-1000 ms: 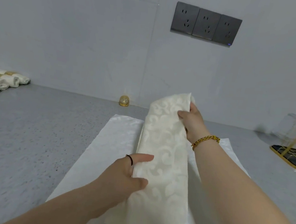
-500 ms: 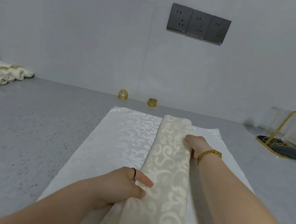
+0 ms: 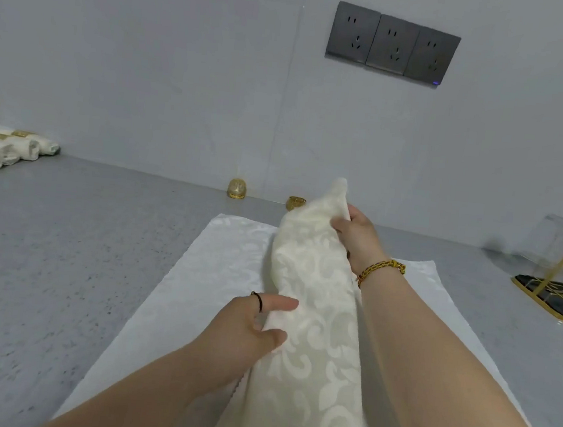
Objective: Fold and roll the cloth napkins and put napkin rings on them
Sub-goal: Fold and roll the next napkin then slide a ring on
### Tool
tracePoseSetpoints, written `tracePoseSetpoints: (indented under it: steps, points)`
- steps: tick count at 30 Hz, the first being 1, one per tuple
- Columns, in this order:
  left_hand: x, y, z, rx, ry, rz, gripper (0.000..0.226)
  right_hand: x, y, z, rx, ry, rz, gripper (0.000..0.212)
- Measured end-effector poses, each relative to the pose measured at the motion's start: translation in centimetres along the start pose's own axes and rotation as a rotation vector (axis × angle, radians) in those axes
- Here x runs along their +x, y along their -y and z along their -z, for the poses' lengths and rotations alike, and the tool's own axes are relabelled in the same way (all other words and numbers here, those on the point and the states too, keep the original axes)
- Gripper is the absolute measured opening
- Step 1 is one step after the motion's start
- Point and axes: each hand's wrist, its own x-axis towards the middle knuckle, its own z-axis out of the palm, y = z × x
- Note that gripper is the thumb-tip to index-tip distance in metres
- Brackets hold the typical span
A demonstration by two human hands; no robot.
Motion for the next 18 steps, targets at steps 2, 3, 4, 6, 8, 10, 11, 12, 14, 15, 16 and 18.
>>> tracePoseSetpoints:
  steps: [2, 3, 4, 6, 8, 10, 11, 12, 14, 15, 16, 18]
  points:
    - [0.6, 0.6, 0.5, 0.036, -0.033, 0.0, 0.04, 0.9, 1.2, -0.9, 0.11, 0.048, 0.054, 0.031]
    - [0.7, 1.0, 0.7, 0.047, -0.04, 0.022, 0.038, 1.4, 1.2, -1.2, 0.112, 0.041, 0.049, 0.03]
    - [1.0, 1.4, 1.0, 0.047, -0.047, 0.048, 0.036, 2.0, 0.8, -1.3, 0.086, 0.007, 0.033, 0.028]
    - [1.1, 1.7, 1.2, 0.052, -0.073, 0.078, 0.032, 2.6, -1.2, -1.1, -0.072, -0.062, -0.027, 0.029]
    - [1.4, 2.2, 1.1, 0.093, -0.089, 0.067, 0.027, 3.2, -3.8, -0.9, -0.26, -0.136, -0.088, 0.033]
    - [1.6, 2.2, 0.9, 0.085, -0.1, 0.078, 0.019, 3.3, -5.3, -0.6, -0.377, -0.213, -0.112, 0.036]
    - [1.7, 2.3, 0.8, 0.065, -0.103, 0.089, 0.016, 3.3, -5.6, -0.5, -0.426, -0.232, -0.102, 0.04]
    - [1.8, 2.2, 0.8, 0.043, -0.112, 0.1, 0.016, 3.3, -5.5, -0.5, -0.497, -0.231, -0.085, 0.045]
    - [1.9, 2.1, 0.7, 0.011, -0.136, 0.131, 0.019, 2.9, -5.2, -0.5, -0.702, -0.203, -0.042, 0.052]
    - [1.9, 2.0, 0.7, 0.007, -0.141, 0.144, 0.02, 2.5, -5.0, -0.4, -0.799, -0.201, -0.019, 0.052]
    - [1.8, 1.9, 0.7, 0.007, -0.137, 0.16, 0.021, 2.1, -4.9, -0.3, -0.874, -0.205, 0.007, 0.05]
    - [1.6, 1.6, 0.8, 0.006, -0.117, 0.186, 0.024, 0.8, -4.6, -0.1, -0.949, -0.216, 0.064, 0.044]
